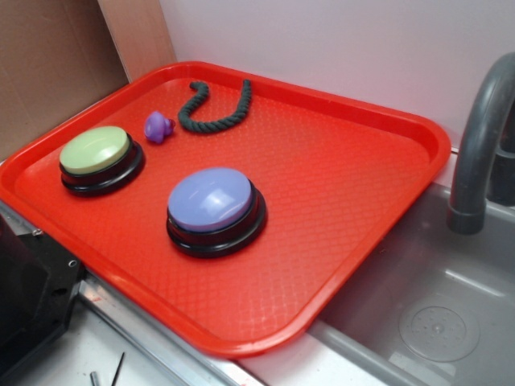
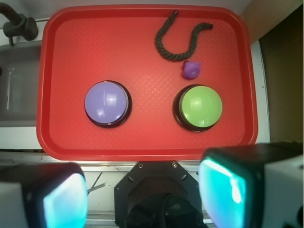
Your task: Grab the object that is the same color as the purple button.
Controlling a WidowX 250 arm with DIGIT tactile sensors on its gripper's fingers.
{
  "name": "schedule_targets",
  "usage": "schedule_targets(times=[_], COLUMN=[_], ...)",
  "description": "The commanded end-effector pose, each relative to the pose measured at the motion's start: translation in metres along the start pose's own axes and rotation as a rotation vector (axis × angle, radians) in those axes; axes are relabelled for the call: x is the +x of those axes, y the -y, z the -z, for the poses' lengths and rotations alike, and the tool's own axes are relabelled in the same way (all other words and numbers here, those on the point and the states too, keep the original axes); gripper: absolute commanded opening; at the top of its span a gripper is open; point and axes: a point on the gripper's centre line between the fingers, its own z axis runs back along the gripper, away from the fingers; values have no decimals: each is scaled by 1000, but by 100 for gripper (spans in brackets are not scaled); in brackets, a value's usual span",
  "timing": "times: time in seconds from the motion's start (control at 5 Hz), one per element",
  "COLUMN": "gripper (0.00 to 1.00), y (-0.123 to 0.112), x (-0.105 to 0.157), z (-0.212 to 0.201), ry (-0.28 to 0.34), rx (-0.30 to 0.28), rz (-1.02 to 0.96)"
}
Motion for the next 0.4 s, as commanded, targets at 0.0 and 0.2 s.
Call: schedule_targets(times=[0.0, 0.2], gripper=[100, 100], y=[0, -13], x=[0, 3], z=[0, 6], ry=[0, 38], rx=[0, 20], rz=[0, 27])
